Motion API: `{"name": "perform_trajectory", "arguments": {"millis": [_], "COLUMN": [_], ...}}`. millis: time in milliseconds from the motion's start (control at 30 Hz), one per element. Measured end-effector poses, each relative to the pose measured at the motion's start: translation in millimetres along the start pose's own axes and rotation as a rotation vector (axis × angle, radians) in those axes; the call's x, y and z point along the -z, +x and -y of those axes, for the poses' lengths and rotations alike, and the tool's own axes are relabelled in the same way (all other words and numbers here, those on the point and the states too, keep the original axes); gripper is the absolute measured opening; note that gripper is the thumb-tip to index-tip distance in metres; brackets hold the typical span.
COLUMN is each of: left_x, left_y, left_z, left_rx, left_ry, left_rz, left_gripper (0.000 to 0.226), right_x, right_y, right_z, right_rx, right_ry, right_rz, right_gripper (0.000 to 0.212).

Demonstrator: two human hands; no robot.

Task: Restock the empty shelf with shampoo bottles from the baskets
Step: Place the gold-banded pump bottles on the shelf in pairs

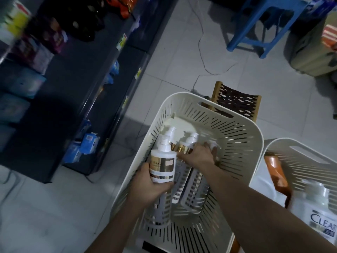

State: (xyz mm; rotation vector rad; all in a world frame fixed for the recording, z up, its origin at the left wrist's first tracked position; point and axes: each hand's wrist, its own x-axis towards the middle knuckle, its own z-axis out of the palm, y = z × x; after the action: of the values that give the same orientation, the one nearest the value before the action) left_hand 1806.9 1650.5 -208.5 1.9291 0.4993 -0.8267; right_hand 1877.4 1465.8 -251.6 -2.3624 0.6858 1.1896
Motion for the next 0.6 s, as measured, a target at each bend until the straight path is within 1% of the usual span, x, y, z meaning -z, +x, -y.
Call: {"name": "perform_trajectory", "arguments": {"millis": [100, 167, 267, 367, 400, 433, 533, 600], "left_x": [-0.3, 0.6, 2.1, 2.8, 2.7, 2.7, 2.5, 2.8], "left_y": [-3.7, -5.3, -6.6, -9.4, -10.1, -10.8, -12.7, -14.0], "left_z": [-1.2, -1.5, -2.9, -3.2, -2.4, -1.2, 2.8, 4.2], "left_rx": [-0.014, -0.022, -0.016, -0.025, -0.033, -0.042, -0.053, -0.051], "left_ry": [0.005, 0.009, -0.002, -0.005, -0.008, -0.005, -0.005, -0.013], "left_rz": [-0.029, -0.040, -0.038, -0.031, -0.034, -0.038, -0.041, -0.041], "left_gripper": [0.066, 0.065, 0.062, 0.063, 0.064, 0.064, 0.064, 0.063], "right_x": [-8.0, -11.8, -19.8, -30.1, -32.2, -34.6, -39.5, -42.6], "right_y": [2.8, 1.5, 0.2, 1.3, -0.6, -3.9, -18.3, -23.2], "right_z": [6.0, 8.8, 6.3, 2.6, 3.3, 5.1, 8.3, 7.1], "right_rx": [-0.009, -0.007, 0.029, 0.057, 0.073, 0.085, 0.129, 0.141], "right_ry": [-0.033, -0.105, -0.182, -0.232, -0.265, -0.305, -0.381, -0.378], "right_rz": [-0.061, -0.084, -0.092, -0.131, -0.145, -0.156, -0.208, -0.221], "right_gripper": [0.069, 0.065, 0.075, 0.101, 0.102, 0.097, 0.073, 0.065]}}
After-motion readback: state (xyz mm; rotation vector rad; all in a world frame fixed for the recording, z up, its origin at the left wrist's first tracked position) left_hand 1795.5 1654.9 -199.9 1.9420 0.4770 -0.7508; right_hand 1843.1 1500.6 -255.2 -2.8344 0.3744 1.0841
